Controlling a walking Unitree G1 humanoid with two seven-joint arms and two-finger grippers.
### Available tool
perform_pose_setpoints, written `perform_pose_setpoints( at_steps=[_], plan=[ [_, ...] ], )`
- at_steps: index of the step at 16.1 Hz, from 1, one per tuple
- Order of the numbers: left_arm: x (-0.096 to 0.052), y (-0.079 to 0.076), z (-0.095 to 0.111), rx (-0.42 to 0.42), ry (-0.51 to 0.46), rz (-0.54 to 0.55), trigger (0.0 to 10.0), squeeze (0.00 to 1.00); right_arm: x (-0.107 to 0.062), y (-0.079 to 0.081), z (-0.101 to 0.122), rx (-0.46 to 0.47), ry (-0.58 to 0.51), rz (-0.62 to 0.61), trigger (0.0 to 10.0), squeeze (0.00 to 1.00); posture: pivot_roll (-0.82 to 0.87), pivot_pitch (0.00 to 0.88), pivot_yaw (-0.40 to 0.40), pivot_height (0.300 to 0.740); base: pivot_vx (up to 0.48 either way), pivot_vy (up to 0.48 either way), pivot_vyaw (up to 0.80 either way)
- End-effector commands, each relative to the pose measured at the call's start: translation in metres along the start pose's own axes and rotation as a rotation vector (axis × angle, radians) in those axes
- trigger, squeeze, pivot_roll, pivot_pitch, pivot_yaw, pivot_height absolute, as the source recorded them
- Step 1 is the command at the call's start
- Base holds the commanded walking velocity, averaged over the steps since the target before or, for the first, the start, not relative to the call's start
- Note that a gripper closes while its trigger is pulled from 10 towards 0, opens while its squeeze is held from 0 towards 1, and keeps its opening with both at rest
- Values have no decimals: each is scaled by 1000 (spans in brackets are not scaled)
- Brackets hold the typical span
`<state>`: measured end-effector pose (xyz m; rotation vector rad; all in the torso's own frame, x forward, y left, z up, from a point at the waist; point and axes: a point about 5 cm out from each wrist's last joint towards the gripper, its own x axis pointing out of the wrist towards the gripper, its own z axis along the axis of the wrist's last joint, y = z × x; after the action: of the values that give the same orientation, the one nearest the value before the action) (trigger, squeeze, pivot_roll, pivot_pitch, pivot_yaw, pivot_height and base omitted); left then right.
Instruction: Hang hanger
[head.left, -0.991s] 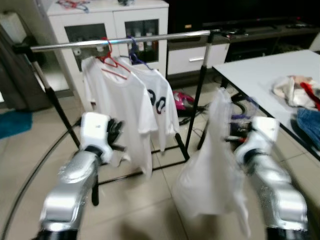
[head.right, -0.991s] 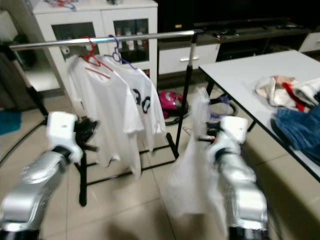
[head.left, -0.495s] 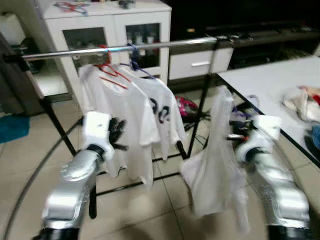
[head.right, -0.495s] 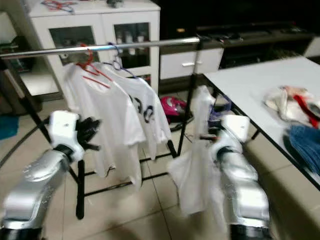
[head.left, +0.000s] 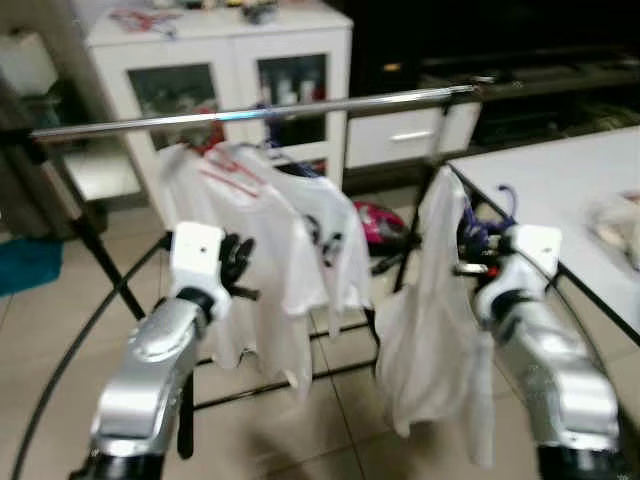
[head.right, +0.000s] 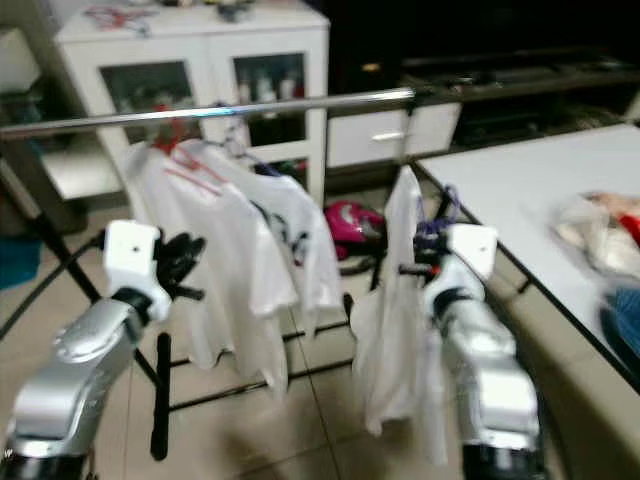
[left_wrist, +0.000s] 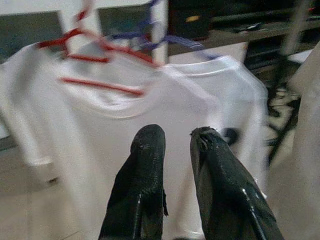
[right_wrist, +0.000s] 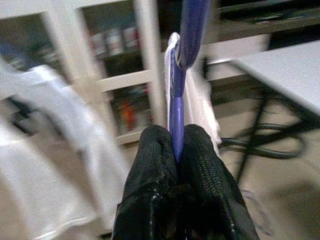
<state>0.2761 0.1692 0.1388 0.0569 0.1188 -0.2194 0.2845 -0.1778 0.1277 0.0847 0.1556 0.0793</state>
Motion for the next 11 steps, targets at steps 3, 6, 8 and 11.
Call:
perform_pose_setpoints(
  at_steps=[3,6,8,11],
  plan=[
    [2,-3,4,5,-18,-9,10000,0,3,-8,13,-28,-53,-9,10000,0,48,0,5,740,391,0,0],
    [2,-3,3,8,-22,-9,10000,0,6,-12,15,-41,-59,-6,10000,0,51,0,0,740,389,0,0],
    [2,-3,3,9,-22,-11,10000,0,7,-12,16,-52,-58,4,10000,0,51,0,0,740,388,0,0],
    [0,-4,3,16,-23,-16,10000,0,10,-13,18,-82,-57,35,10000,0,53,0,-6,740,389,0,0]
  ],
)
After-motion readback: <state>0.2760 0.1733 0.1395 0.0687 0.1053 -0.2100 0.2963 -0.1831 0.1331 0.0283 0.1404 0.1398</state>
